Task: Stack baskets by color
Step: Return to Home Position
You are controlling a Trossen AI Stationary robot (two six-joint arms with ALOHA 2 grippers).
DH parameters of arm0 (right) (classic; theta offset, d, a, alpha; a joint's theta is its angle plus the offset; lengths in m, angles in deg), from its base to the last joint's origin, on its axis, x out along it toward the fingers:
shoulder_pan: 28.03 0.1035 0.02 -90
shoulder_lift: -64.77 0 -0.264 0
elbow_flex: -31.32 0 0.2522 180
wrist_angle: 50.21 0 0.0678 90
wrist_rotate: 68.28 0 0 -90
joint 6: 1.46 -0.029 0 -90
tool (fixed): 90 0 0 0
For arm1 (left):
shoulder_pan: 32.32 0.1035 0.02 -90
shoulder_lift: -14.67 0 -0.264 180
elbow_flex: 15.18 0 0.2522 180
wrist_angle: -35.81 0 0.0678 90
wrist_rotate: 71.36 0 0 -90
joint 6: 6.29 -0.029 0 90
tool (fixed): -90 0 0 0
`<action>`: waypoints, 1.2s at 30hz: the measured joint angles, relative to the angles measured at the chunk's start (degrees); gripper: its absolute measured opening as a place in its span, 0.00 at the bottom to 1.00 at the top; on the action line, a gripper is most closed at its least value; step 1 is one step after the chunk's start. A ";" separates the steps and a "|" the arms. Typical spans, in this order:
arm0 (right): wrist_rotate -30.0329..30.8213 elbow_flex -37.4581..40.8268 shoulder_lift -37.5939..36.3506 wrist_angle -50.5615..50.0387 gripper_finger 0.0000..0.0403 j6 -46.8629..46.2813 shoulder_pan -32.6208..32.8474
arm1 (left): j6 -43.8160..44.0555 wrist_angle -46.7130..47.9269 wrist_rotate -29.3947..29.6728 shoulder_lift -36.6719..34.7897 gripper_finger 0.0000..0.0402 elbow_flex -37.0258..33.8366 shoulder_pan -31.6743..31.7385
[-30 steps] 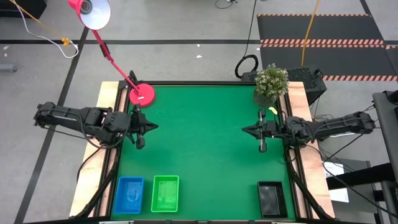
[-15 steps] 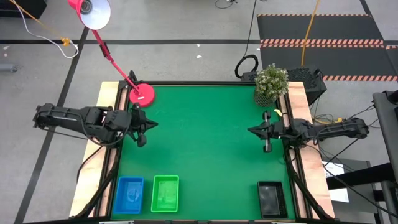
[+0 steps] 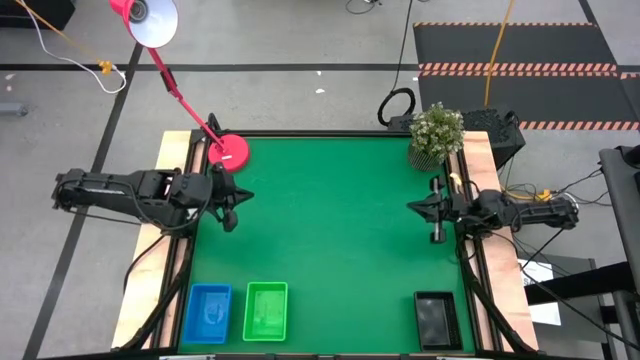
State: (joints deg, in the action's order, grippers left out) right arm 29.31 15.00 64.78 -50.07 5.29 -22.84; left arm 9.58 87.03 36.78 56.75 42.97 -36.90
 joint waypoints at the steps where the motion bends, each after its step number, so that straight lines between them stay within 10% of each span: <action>1: -0.09 -0.01 0.11 -0.73 0.00 -0.01 -0.02 | -0.02 0.00 -0.01 0.01 0.02 0.00 0.22; 16: 0.13 -0.01 0.11 -10.14 0.00 -1.59 0.00 | -1.83 -1.01 -0.16 -0.39 0.01 -1.27 0.76; 36: 0.04 0.06 0.81 -6.82 0.00 2.94 0.02 | -3.26 -23.22 -5.73 -17.21 0.01 -24.95 -4.23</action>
State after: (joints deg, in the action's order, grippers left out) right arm 29.35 15.05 65.60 -56.89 8.23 -22.82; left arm 6.32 63.81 31.05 39.54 18.02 -41.12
